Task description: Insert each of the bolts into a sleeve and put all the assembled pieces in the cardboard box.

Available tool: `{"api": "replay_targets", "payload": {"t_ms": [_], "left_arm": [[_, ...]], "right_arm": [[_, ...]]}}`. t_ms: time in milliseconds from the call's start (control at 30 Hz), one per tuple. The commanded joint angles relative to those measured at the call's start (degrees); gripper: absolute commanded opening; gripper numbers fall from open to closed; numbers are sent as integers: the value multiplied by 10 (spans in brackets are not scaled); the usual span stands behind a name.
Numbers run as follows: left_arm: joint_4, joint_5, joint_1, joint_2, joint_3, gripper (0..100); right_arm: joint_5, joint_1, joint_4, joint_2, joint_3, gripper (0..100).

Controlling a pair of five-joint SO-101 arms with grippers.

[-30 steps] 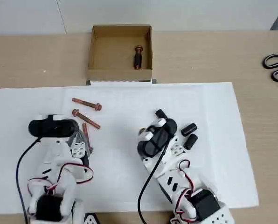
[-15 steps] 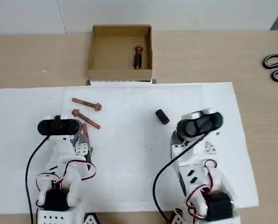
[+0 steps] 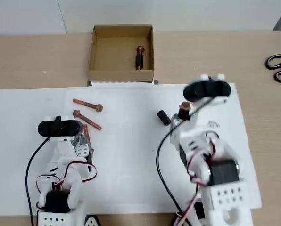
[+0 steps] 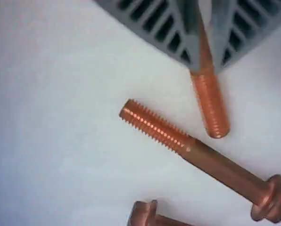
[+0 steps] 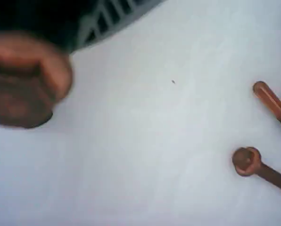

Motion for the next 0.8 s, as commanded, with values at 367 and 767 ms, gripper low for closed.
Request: {"api": "replay_targets", "payload": {"t_ms": [367, 767], "left_arm": [[-11, -4, 2, -5, -6, 7], [-11, -4, 1, -4, -6, 7]], "right_arm": [[12, -45, -114, 346, -266, 4], [134, -55, -243, 733, -585, 4]]}}
